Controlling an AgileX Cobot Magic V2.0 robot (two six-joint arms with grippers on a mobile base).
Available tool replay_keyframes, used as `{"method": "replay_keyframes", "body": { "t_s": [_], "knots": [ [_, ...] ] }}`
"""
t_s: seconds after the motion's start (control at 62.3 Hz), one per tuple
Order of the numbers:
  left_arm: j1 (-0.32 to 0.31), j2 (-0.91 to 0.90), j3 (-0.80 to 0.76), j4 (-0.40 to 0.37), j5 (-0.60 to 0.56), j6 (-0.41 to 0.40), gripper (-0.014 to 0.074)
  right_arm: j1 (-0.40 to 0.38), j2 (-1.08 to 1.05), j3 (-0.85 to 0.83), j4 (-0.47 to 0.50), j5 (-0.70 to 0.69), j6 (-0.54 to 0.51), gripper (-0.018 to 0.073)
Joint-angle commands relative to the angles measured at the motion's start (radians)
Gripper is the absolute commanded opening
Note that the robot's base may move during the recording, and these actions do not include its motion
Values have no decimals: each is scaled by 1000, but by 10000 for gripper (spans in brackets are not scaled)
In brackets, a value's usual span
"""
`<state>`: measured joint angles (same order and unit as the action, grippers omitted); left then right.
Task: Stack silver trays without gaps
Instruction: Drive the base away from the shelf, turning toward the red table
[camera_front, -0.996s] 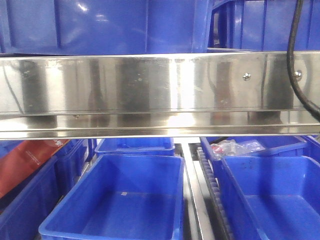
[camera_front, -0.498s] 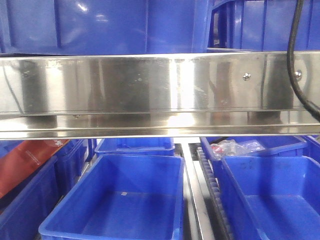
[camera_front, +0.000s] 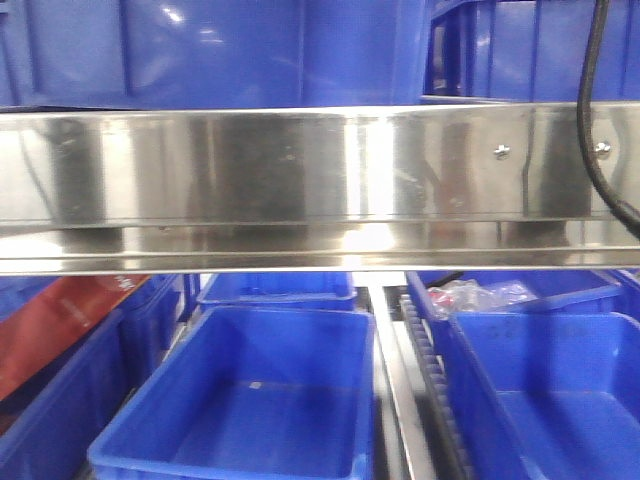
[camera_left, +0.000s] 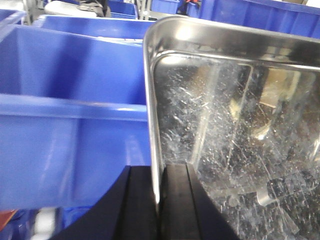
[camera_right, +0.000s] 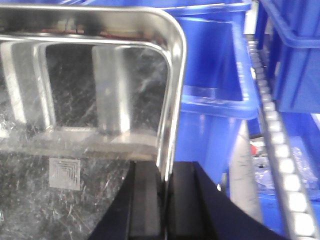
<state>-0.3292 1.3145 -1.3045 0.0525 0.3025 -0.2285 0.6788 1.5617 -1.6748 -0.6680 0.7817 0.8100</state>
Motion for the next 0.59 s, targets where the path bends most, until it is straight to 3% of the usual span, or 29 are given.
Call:
{"method": "replay_keyframes", "body": {
  "t_s": [0.0,0.578],
  "knots": [
    [-14,-14,-7,-17,-66,8,-16,13,-7,0,12,-103,-26,-79],
    [-14,-14,-7,-17,-66,8,-16,13,-7,0,12,-103,-26,-79]
  ]
}}
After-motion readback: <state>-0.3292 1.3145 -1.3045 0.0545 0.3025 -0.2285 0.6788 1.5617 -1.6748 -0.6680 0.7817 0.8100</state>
